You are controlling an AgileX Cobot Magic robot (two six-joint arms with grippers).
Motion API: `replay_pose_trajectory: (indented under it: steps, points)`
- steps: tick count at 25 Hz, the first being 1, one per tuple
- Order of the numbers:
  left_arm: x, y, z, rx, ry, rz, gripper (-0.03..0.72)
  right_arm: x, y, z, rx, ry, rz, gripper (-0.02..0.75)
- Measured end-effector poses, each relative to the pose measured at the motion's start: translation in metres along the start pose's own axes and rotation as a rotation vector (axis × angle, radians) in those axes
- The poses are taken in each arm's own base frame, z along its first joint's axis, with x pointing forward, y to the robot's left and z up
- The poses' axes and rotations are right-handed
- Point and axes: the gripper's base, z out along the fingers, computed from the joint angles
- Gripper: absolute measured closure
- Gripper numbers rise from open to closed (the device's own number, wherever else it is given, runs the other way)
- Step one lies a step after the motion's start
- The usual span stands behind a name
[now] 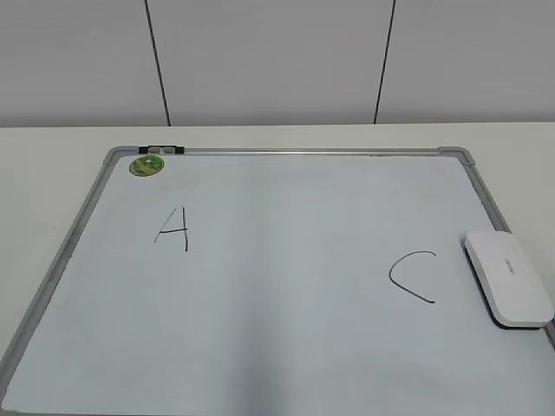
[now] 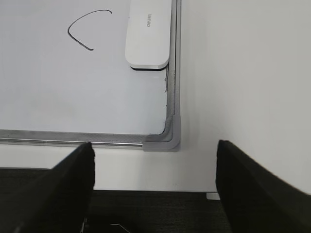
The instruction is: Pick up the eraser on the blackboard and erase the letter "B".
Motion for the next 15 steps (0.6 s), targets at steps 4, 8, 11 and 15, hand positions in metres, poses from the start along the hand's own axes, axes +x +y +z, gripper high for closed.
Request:
replay_pose_trajectory:
  steps: [4, 8, 11, 15]
  points:
    - [0.0000, 0.0000, 0.0000, 0.000, 0.000, 0.000, 0.193, 0.0000, 0.0000, 0.0000, 0.000, 0.000, 0.000, 0.163]
    - [0.0000, 0.0000, 0.0000, 0.000, 0.000, 0.000, 0.206, -0.0001, 0.0000, 0.0000, 0.000, -0.001, 0.000, 0.163]
    - [0.0000, 0.0000, 0.0000, 0.000, 0.000, 0.000, 0.214, -0.0001, 0.0000, 0.0000, 0.000, -0.001, 0.000, 0.163]
    - [0.0035, 0.0005, -0.0056, -0.008, -0.045, -0.010, 0.215, 0.0035, -0.0004, -0.0049, 0.000, -0.043, 0.003, 0.163]
